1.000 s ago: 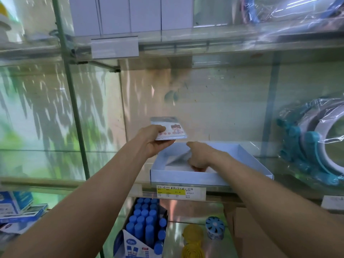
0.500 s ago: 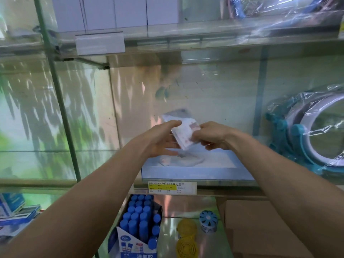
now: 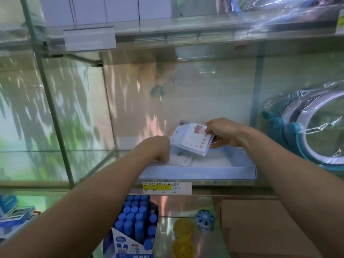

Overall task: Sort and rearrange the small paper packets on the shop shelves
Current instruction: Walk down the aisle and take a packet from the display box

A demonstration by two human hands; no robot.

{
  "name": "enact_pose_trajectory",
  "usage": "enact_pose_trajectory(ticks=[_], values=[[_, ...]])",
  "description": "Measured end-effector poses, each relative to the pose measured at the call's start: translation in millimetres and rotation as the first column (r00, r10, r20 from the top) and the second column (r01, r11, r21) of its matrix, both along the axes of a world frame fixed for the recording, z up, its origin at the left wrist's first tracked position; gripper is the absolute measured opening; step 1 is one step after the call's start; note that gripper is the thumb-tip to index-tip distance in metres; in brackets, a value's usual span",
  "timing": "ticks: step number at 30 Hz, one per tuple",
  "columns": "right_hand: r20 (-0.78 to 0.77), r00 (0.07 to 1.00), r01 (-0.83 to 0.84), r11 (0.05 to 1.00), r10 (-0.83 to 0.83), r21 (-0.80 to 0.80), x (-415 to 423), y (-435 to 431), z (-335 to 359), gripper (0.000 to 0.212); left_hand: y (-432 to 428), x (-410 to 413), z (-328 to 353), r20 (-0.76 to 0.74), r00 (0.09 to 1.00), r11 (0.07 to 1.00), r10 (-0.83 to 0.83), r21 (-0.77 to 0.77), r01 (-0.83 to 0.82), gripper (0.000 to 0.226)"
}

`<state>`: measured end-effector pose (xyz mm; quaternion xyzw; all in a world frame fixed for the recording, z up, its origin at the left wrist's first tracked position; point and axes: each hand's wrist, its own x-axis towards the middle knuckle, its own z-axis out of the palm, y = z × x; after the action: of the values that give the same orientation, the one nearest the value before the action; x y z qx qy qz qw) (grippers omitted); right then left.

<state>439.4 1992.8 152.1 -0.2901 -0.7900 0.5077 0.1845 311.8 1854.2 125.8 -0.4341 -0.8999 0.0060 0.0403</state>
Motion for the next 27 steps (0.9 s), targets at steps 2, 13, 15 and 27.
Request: enact_pose_trajectory(ticks=[2,13,15,27], values=[[0.041,0.999,-0.035,0.999,0.034,0.022,-7.6,-5.3,-6.9,0.029,-1.2,-6.5,7.7,0.023,1.0,0.996,0.02,0.082,-0.022,0.008],[0.517,0.855,-0.368,0.75,0.041,0.55,-30.6,-27.3,-22.1,0.072,-0.7,-14.4,3.0,-0.095,0.993,0.997,-0.074,0.026,0.077,0.067],[0.541,0.834,-0.436,0.734,0.111,0.521,-36.2,-28.3,-28.8,0.061,0.6,-14.1,-1.1,-0.125,0.985,0.992,-0.121,-0.062,0.114,0.069],[0.536,0.836,-0.398,0.8,0.115,0.449,-33.9,-16.3,-24.4,0.057,0.8,-26.1,-6.6,-0.139,0.989,0.994,-0.045,-0.104,0.031,0.013]])
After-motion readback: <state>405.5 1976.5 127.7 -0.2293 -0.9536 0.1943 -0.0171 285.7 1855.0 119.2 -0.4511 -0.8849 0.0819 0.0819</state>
